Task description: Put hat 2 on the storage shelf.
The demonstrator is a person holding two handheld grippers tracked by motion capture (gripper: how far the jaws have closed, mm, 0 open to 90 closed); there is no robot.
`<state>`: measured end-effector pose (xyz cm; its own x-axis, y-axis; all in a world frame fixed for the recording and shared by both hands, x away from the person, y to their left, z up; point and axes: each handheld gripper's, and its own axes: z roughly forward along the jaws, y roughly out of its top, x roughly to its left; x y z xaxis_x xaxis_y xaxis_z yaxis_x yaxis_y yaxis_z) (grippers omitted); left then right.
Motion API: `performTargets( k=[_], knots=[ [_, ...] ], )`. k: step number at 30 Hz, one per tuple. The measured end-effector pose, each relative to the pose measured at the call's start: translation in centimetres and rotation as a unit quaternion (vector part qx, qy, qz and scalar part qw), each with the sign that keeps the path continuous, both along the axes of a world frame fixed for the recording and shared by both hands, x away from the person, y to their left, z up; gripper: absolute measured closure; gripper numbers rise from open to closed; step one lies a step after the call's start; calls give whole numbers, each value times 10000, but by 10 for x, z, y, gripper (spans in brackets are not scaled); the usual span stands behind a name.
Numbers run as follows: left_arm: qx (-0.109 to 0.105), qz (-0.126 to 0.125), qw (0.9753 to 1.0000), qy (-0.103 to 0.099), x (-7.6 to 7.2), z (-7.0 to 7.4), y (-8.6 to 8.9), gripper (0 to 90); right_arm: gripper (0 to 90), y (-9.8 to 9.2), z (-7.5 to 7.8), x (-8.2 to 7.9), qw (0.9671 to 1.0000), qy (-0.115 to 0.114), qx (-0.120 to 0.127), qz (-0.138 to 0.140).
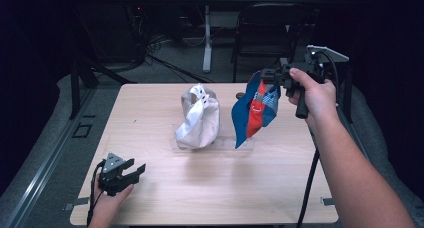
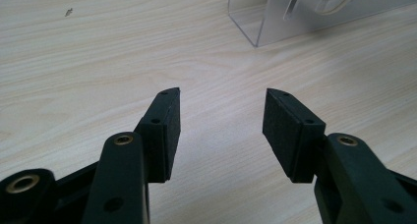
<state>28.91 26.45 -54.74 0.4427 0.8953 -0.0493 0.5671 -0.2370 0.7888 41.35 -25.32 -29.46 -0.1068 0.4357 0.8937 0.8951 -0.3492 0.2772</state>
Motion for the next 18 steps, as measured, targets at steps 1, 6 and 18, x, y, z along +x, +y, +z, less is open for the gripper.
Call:
performTargets(
  k=[1,6,18],
  knots=[
    [-5,5,10000,1,0,0,0,495,777,1,-1,3,10000,19,-32,-40],
    [-21,7,10000,-21,1,-1,0,495,777,2,-10,16,9995,151,-154,-214],
    [-22,6,10000,26,1,-1,1,495,777,-4,-12,21,9992,215,-182,-293]
  ],
)
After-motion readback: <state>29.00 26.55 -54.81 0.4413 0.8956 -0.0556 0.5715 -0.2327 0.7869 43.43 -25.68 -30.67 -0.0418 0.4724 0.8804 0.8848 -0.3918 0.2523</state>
